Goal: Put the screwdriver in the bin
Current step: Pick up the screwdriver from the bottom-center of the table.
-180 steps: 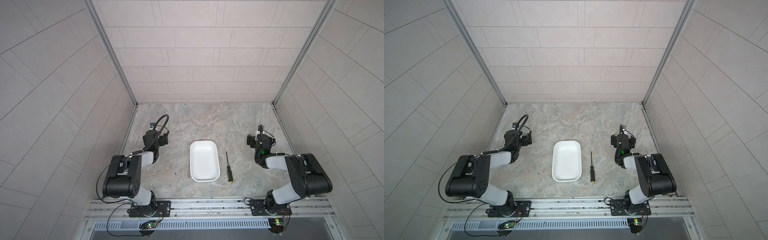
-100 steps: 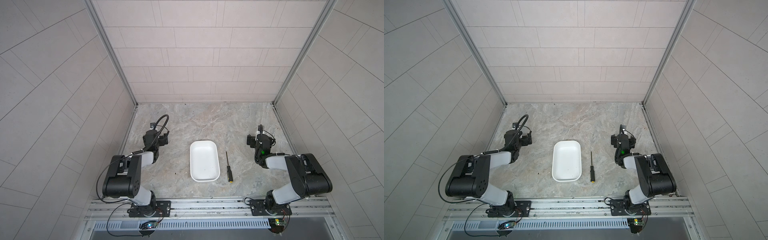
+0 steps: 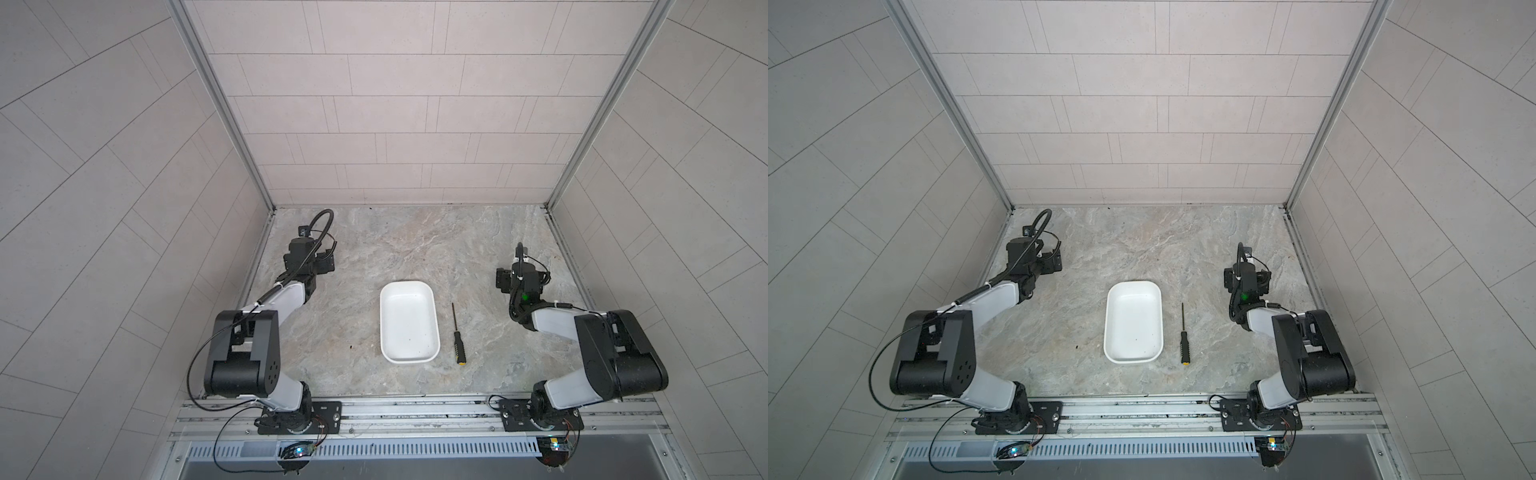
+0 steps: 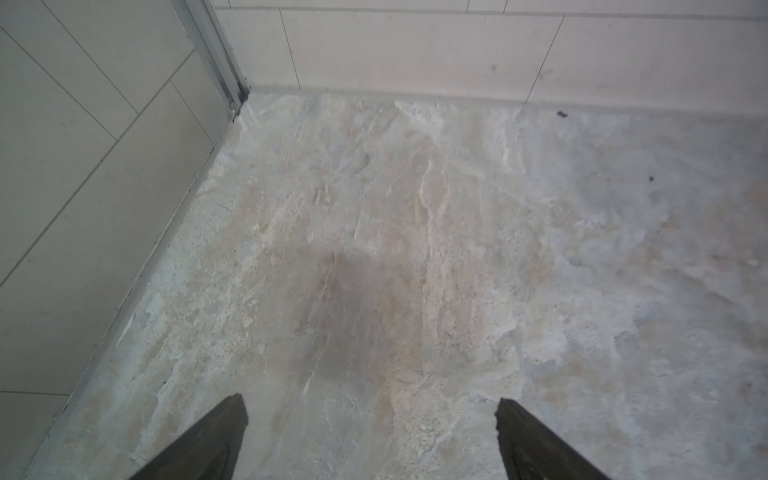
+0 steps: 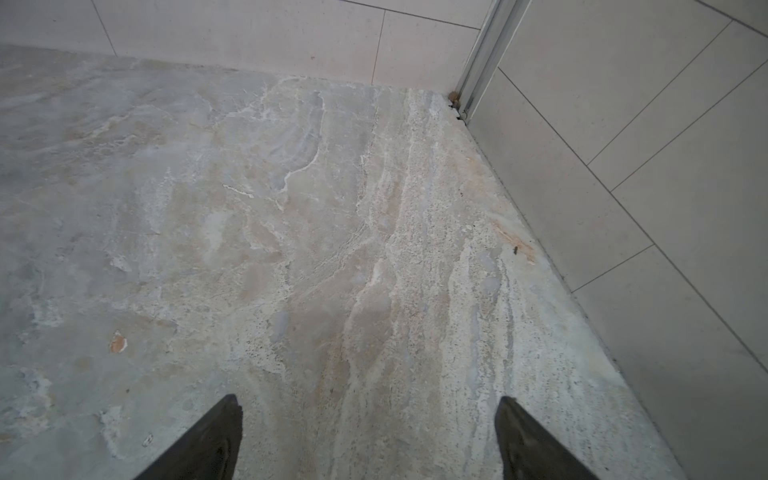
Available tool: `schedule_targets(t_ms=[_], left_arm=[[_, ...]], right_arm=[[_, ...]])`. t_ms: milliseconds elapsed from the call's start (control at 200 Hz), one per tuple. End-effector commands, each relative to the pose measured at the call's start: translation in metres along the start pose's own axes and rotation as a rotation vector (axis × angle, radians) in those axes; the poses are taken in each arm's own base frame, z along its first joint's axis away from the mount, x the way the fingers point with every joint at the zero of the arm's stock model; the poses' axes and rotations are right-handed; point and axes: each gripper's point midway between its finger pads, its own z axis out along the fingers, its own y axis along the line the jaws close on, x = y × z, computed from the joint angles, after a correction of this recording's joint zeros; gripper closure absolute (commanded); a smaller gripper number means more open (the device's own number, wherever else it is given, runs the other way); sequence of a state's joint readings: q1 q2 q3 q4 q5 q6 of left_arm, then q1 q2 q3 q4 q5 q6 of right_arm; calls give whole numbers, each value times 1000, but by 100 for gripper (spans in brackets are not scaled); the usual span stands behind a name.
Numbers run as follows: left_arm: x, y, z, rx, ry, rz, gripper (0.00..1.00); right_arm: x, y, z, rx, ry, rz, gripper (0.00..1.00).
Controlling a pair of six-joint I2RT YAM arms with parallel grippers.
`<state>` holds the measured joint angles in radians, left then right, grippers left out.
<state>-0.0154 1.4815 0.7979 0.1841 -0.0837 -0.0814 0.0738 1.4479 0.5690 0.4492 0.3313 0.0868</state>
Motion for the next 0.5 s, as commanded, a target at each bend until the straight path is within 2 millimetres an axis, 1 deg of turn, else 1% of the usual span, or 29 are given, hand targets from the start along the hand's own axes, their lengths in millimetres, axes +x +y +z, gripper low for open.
schedule_targets(t_ms=[0, 25, 65, 130, 205, 335, 435, 496], left_arm=[[28, -11, -26, 37, 98, -27, 0], [28, -14, -32, 50, 95, -31, 0], [30, -18, -41, 74, 97, -36, 0], [33, -25, -57, 114, 104, -40, 0], [38, -33, -77, 151, 101, -40, 0], [43, -43, -108, 214, 84, -77, 0], [51, -49, -120, 248, 91, -116, 0], [59, -53, -124, 266, 109, -129, 0]], right_arm=[[-42, -12, -18, 34, 69, -41, 9], [-47, -9, -21, 12, 97, -46, 9], [-51, -6, -26, -19, 150, -43, 9], [-51, 3, -37, -87, 246, -17, 10], [-41, 18, -52, -184, 365, 0, 14], [-23, 30, -82, -247, 516, -4, 18], [-12, 41, -109, -293, 591, -24, 18], [-2, 54, -126, -357, 639, -21, 18]])
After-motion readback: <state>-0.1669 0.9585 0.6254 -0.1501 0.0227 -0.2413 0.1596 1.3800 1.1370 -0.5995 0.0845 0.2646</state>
